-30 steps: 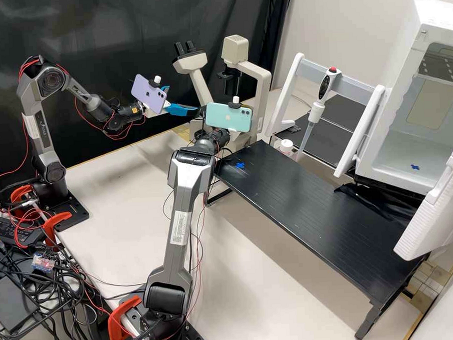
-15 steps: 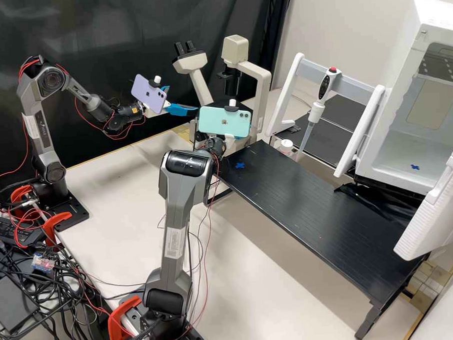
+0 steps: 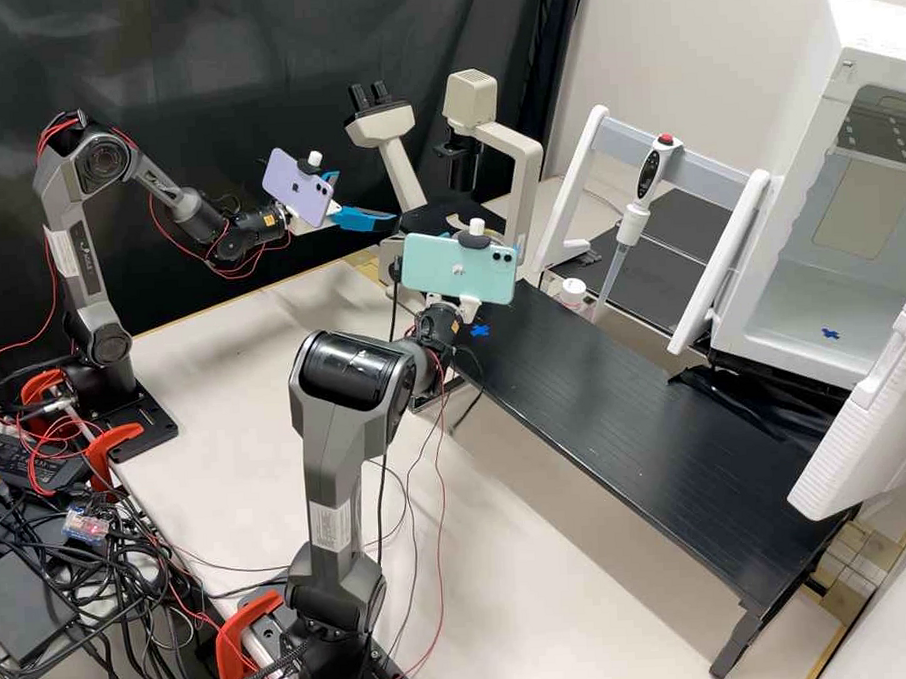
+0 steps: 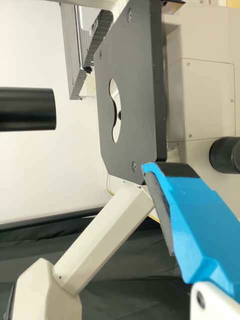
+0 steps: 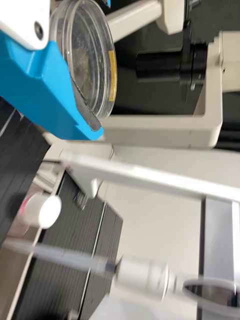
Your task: Move the petri dish to the bench
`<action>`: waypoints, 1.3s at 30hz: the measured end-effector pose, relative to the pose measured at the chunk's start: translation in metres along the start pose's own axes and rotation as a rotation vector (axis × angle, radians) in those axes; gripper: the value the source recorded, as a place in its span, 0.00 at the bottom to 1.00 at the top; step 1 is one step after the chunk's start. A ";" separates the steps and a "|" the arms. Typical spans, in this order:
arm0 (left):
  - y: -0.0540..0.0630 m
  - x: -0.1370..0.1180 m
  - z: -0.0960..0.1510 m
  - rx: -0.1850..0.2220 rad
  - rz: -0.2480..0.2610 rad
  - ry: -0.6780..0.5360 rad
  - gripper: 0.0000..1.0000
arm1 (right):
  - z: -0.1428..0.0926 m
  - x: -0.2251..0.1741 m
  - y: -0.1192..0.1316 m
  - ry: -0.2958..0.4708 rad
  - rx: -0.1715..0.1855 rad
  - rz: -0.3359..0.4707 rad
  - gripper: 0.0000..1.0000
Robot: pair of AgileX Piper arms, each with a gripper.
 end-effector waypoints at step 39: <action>0.000 0.000 0.000 0.000 0.000 0.000 1.00 | 0.059 -0.061 -0.031 -0.064 0.009 -0.072 1.00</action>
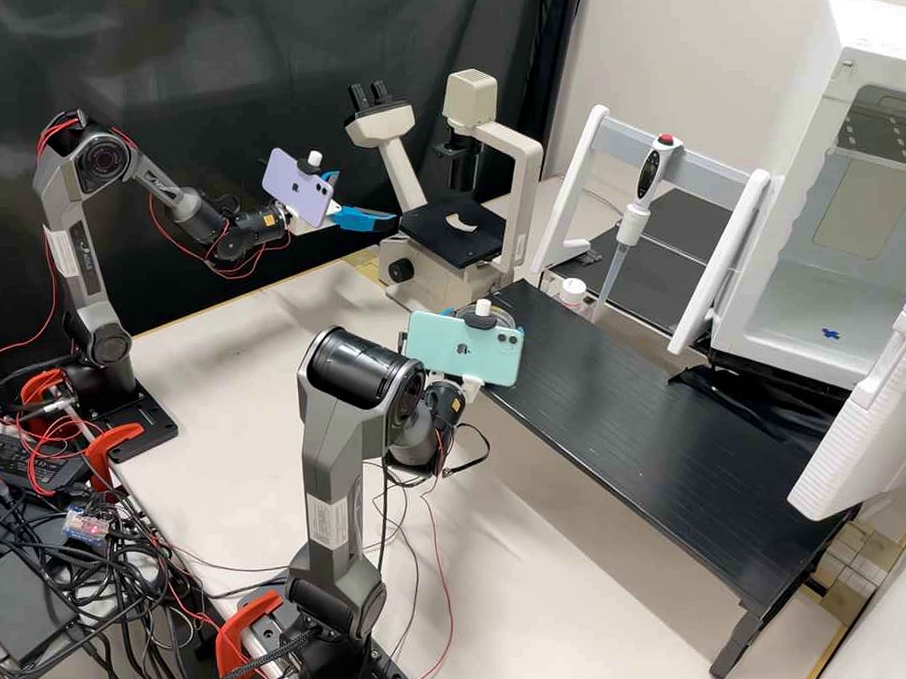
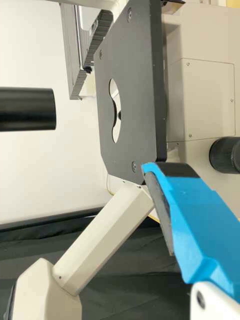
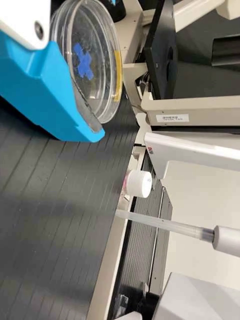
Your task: Move the petri dish to the bench
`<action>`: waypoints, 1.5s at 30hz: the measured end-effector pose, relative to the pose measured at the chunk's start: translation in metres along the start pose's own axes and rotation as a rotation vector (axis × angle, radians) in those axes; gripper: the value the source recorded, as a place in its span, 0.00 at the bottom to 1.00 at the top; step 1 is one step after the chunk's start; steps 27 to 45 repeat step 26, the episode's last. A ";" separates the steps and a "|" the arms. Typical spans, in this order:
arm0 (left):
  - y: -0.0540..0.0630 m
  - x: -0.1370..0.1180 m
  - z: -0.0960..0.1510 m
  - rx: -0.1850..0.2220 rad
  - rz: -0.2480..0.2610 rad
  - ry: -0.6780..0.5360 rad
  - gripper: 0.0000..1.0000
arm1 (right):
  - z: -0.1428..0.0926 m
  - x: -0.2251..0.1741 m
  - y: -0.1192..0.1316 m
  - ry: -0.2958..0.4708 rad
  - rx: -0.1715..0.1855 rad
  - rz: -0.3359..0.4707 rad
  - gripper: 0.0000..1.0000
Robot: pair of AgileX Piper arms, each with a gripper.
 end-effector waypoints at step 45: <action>0.000 0.000 0.000 0.000 0.000 0.000 1.00 | -0.036 -0.109 0.089 0.145 -0.030 0.584 1.00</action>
